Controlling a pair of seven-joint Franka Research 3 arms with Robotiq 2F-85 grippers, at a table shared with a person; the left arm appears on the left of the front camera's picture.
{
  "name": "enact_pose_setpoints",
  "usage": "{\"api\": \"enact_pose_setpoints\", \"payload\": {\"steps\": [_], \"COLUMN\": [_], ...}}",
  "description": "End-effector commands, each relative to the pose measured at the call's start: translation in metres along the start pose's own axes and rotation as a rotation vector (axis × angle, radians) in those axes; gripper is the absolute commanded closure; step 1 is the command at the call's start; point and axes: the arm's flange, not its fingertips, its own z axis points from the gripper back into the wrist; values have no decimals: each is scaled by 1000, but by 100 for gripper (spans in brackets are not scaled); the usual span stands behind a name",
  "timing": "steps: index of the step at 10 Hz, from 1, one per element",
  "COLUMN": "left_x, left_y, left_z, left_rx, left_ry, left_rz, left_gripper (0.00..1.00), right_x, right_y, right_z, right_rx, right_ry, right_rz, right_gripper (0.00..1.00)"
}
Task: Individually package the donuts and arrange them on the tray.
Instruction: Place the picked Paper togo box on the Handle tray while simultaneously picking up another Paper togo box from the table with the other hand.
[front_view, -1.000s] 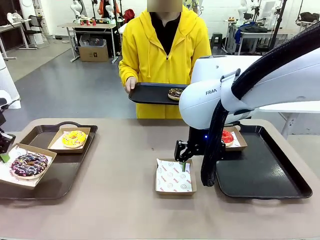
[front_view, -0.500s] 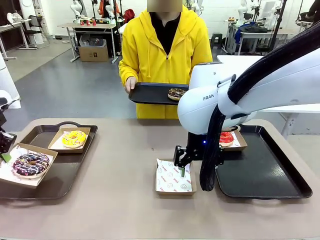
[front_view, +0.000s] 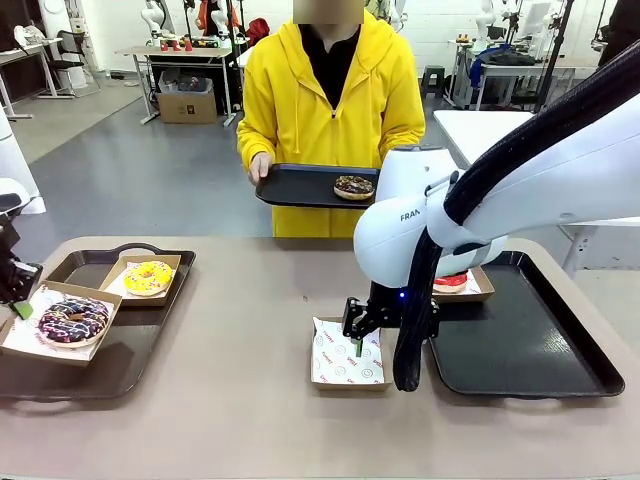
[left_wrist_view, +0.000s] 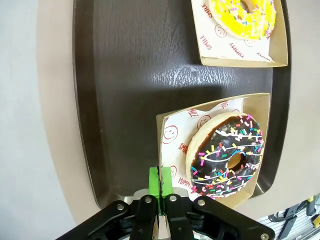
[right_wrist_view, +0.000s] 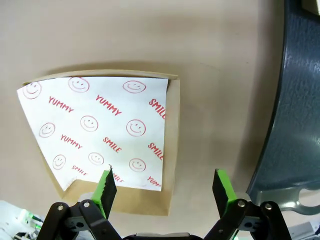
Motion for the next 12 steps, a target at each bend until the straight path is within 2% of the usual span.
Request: {"api": "enact_pose_setpoints", "payload": {"steps": [1, 7, 8, 9, 10, 11, 12], "left_x": [7, 16, 17, 17, 17, 17, 17], "left_y": [-5, -9, -9, -9, -9, -9, -9], "left_z": [-9, -17, -19, -19, -19, -19, -19], "left_rx": [15, 40, 37, 38, 37, 39, 37], "left_ry": [2, 21, 35, 41, 43, 44, 47], "left_rz": [23, 39, 34, 31, 30, 32, 34], "left_gripper": [99, 99, 40, 40, 0, 36, 0], "right_x": [1, 3, 2, 2, 2, 2, 1], "right_y": [3, -1, -1, -1, -1, -1, 0], "right_z": [-14, -17, -17, -17, -16, -16, -16], "right_rx": [-35, -28, -25, -23, -22, -39, -46], "right_ry": [-38, -43, -46, -48, -47, -40, -44], "right_rz": [-35, -40, -30, -32, -41, -58, -60], "right_gripper": [0, 0, 58, 58, 100, 63, 100]}}
